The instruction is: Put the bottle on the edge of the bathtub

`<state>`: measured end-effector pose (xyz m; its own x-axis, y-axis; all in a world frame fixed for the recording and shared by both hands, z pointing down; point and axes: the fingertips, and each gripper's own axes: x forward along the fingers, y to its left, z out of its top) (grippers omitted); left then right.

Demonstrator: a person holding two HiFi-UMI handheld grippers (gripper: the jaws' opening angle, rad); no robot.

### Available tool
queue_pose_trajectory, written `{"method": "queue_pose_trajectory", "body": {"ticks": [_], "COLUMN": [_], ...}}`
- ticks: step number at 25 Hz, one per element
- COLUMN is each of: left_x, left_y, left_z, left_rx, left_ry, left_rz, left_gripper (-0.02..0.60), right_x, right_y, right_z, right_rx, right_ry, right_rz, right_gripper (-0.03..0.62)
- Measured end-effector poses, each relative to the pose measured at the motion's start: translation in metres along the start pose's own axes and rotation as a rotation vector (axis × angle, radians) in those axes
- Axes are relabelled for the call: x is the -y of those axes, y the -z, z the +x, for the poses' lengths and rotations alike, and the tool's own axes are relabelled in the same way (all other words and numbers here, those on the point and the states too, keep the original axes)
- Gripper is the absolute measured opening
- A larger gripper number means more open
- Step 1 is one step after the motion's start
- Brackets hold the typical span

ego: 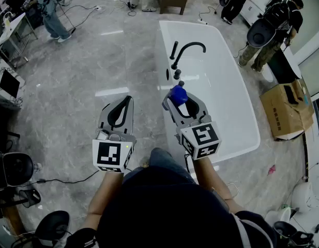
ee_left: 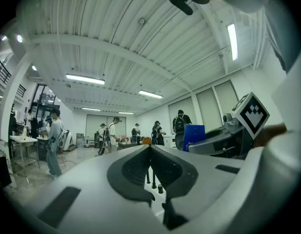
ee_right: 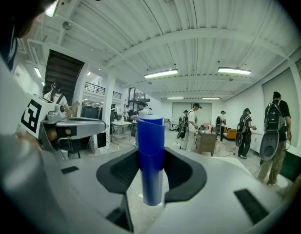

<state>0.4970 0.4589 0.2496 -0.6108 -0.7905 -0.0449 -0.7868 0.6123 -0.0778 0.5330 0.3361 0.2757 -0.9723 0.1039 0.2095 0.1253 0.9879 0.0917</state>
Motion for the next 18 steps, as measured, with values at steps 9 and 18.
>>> {"method": "queue_pose_trajectory", "body": {"ticks": [9, 18], "left_x": [-0.022, -0.084], "left_y": [0.015, 0.016], "left_z": [0.06, 0.189], "left_rx": [-0.006, 0.001], "left_ry": [0.003, -0.035], "left_rz": [-0.001, 0.016], "left_gripper": [0.023, 0.023], "right_x": [0.037, 0.123], "right_y": [0.004, -0.022], "right_z": [0.057, 0.175], "right_rx": [0.014, 0.045], "right_ry": [-0.033, -0.073], "right_rz": [0.045, 0.022], "right_gripper": [0.166, 0.166]}}
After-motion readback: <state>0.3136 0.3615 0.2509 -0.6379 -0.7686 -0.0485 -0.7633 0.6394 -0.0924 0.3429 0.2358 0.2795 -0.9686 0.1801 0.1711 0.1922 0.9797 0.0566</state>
